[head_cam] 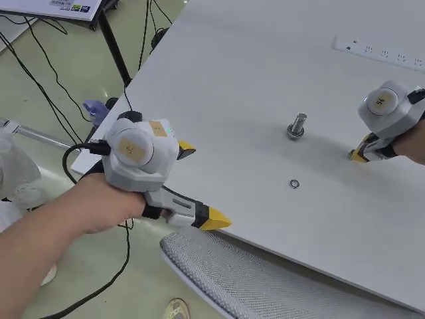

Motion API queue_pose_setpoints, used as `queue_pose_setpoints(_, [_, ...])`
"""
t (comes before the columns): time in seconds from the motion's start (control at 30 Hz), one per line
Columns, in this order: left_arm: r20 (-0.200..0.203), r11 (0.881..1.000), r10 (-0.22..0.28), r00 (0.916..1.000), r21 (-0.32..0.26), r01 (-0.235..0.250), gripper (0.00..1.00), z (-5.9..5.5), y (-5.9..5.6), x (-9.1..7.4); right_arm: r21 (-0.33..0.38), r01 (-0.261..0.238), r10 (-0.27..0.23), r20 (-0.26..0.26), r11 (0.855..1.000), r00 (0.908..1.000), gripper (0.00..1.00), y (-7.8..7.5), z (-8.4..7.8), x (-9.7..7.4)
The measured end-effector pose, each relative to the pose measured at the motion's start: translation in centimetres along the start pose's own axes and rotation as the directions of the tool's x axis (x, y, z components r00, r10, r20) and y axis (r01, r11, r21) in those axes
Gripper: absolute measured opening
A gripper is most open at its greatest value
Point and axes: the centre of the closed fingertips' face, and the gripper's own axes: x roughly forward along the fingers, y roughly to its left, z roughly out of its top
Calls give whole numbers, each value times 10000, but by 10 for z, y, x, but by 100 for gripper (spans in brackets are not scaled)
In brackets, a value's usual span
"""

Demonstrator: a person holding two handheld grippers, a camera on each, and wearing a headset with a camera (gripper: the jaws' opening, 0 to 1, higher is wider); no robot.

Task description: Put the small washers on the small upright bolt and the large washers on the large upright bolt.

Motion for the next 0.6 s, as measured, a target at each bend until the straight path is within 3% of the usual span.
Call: queue_pose_setpoints(0.6, [-5, 10000, 17, 10000, -23, -17, 89, -1, 2, -2, 62, -30, 30, 50, 10000, 10000, 13, 1, 0, -1])
